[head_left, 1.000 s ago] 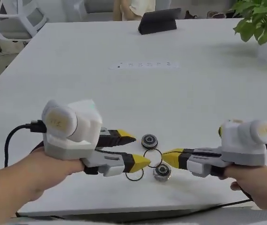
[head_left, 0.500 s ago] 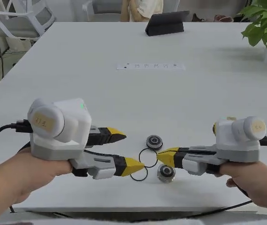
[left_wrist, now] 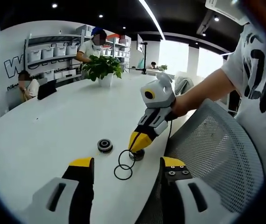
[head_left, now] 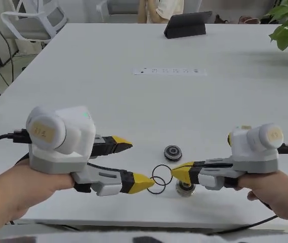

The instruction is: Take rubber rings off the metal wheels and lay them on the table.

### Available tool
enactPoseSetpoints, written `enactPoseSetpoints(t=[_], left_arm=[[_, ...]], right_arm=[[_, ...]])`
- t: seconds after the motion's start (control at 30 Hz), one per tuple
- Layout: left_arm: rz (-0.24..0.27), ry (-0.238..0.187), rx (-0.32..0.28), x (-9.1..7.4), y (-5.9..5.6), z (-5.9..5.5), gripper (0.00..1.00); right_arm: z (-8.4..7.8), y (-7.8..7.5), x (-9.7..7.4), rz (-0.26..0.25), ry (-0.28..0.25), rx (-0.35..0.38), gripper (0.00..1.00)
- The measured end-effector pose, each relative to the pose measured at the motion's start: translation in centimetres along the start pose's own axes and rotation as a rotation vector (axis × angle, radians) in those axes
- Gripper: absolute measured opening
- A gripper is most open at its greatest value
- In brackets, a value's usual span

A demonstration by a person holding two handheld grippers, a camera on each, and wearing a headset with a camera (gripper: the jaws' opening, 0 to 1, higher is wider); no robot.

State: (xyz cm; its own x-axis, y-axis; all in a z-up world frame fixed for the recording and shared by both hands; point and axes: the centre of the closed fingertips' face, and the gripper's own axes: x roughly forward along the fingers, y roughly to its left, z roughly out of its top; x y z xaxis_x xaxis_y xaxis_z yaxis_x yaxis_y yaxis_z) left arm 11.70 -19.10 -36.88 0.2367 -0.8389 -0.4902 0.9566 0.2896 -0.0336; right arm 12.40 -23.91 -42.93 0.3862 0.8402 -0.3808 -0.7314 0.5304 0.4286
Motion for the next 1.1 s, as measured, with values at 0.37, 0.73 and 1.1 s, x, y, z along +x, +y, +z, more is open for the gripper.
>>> enactPoseSetpoints(t=[0.37,0.73,1.1], left_arm=[[0.028,-0.002,0.005,-0.9,0.3,0.1,0.59],[0.065,-0.002,-0.006,-2.0,0.7,-0.2,0.6],[0.089,0.019,-0.005,-2.6,1.0,-1.0,0.61]], right_arm=[[-0.6,0.2,1.0,0.038,0.053,0.01,0.0],[-1.5,-0.1,1.8,0.052,0.117,0.007,0.0],[-2.5,-0.7,2.4,0.041,0.177,-0.019,0.0]])
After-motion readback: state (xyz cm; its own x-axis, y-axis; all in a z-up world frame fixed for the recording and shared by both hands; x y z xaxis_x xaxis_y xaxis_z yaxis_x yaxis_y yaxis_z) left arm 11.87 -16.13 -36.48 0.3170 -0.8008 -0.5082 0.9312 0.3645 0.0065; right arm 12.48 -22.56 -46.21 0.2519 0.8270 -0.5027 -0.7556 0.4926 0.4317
